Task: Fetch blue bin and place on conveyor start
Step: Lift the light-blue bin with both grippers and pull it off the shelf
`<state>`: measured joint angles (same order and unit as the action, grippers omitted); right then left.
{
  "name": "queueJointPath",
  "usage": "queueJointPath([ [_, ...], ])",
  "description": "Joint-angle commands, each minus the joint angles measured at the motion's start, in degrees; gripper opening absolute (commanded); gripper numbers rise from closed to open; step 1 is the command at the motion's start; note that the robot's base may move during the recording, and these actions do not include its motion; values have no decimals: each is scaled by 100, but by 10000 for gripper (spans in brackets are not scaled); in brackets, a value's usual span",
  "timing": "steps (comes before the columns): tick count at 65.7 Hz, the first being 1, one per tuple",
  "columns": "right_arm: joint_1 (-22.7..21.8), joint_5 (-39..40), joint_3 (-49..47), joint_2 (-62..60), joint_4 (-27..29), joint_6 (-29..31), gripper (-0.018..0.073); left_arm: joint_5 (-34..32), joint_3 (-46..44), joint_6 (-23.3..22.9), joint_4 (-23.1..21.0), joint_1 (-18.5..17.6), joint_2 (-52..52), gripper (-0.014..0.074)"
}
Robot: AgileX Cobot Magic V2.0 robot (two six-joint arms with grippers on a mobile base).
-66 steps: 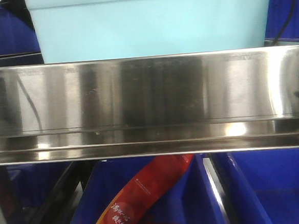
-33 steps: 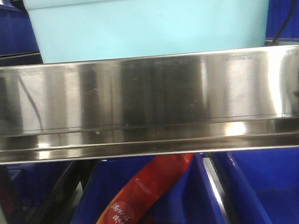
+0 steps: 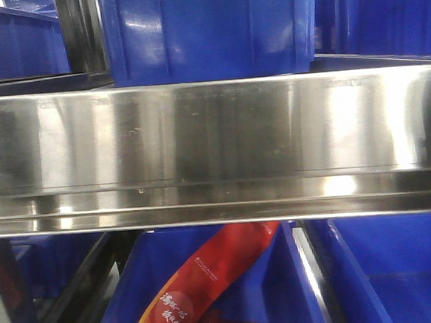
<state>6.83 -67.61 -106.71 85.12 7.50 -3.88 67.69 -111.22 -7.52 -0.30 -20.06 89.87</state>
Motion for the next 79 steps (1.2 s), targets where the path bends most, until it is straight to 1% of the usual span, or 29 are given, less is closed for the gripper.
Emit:
queueJointPath([
  [1, -33, 287, -54, -362, -125, 126, -152, -277, -40, 88, -90, -32, -401, -111],
  [13, -33, 373, -54, -594, -125, 126, -152, -370, -40, 88, -90, -32, -575, -111],
  [79, -33, 375, -54, -581, -125, 126, -152, -442, -40, 88, -57, -32, -585, -111],
])
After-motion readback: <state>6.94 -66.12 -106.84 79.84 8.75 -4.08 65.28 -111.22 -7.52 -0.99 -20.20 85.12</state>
